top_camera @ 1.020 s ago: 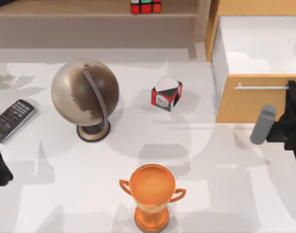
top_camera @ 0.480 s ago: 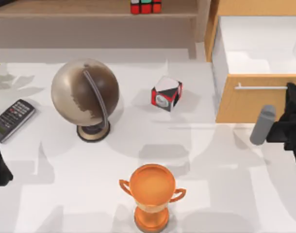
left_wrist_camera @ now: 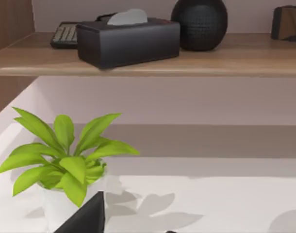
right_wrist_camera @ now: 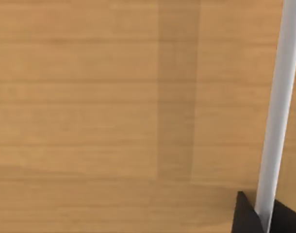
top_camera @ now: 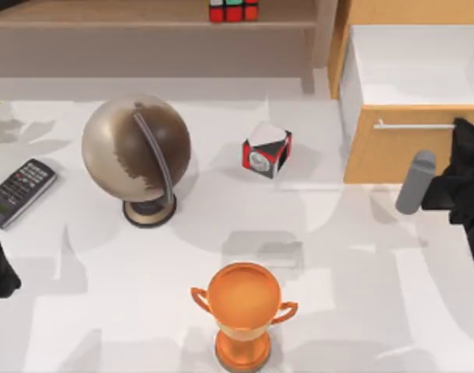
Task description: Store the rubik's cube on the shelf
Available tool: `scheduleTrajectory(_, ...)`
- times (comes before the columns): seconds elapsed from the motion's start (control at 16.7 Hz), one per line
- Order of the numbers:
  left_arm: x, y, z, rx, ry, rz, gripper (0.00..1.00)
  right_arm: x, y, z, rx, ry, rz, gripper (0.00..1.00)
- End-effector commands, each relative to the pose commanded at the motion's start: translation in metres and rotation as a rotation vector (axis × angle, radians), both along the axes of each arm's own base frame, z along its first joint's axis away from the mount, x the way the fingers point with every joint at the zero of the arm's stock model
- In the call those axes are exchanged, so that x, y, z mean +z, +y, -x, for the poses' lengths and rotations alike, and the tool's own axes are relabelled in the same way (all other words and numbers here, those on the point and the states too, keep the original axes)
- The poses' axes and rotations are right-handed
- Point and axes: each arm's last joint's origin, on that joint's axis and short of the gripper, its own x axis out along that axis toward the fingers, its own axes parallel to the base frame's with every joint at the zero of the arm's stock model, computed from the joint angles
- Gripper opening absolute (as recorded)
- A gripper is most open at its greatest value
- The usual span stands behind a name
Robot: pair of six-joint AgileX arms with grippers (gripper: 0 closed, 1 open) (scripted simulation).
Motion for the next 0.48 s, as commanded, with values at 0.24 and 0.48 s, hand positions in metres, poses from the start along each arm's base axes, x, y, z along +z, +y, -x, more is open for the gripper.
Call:
scheduleTrajectory(0.24,0.000,0.000,0.000,0.000,0.000,0.000,1.00,-0.001,0.000,-0.014,-0.001,0.005,0.003,0.00)
scheduleTrajectory(0.48,0.000,0.000,0.000,0.000,0.000,0.000,1.00,-0.001,0.000,-0.028,0.002,0.005,0.001,0.00)
